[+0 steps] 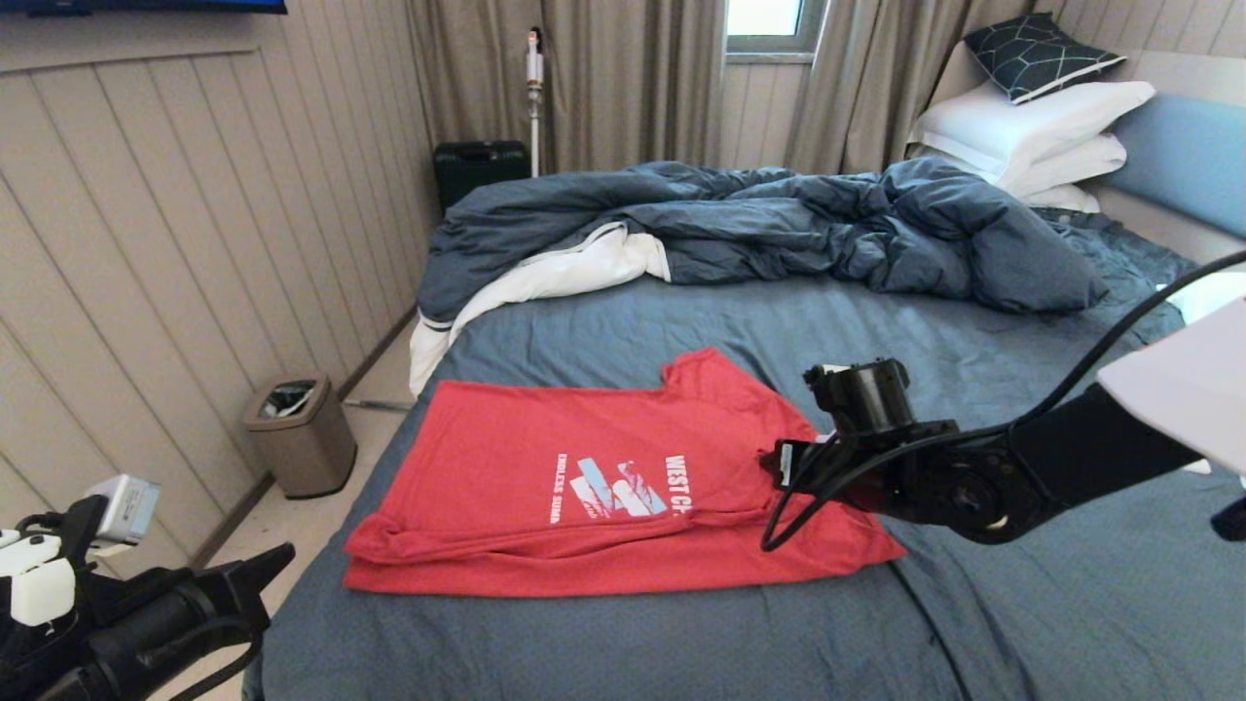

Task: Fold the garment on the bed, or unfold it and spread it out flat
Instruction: Fold the red T-shirt

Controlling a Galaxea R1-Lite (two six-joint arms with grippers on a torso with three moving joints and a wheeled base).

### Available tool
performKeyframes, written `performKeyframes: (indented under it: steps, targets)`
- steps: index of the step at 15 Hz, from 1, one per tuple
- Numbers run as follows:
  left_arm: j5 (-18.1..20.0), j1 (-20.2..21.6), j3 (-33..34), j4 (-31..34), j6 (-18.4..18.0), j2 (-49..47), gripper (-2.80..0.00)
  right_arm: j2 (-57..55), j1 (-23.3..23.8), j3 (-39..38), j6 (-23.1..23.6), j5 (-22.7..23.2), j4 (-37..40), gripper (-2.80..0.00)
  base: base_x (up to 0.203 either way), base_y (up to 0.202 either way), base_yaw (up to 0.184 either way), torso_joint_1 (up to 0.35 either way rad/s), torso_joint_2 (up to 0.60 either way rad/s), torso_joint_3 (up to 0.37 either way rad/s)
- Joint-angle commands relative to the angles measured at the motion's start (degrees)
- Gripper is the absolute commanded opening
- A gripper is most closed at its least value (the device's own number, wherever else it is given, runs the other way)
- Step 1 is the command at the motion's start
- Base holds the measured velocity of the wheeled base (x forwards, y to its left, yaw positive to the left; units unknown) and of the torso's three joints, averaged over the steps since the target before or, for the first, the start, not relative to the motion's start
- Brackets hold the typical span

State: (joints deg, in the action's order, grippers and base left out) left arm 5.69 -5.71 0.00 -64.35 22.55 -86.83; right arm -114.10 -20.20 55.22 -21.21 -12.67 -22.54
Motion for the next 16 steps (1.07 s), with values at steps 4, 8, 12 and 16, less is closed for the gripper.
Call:
performKeyframes:
  steps: [4,8,12,16]
  targets:
    - [-1.3,-0.4,0.0,-0.2,-0.3,1.1,-2.8,11.4,-0.5,-8.3,-0.1,0.2,-0.1,-2.8,0.0,0.0,0.0,0.0,0.0,0.0]
    - [-1.7,-0.3,0.0,0.9,-1.2,1.3,-2.8,19.4,-1.5,-19.5,0.4,0.8,-0.2,-2.8,0.0,0.0,0.0,0.0,0.0,0.0]
    - [-1.7,-0.3,0.0,4.7,-7.1,-1.0,-2.8,28.9,-0.8,-28.1,1.2,1.5,0.2,-2.8,0.0,0.0,0.0,0.0,0.0,0.0]
    - [0.1,-0.3,-8.1,14.2,-11.4,-5.8,-2.8,33.6,2.5,-29.1,0.9,1.0,7.4,-2.8,0.0,0.0,0.0,0.0,0.0,0.0]
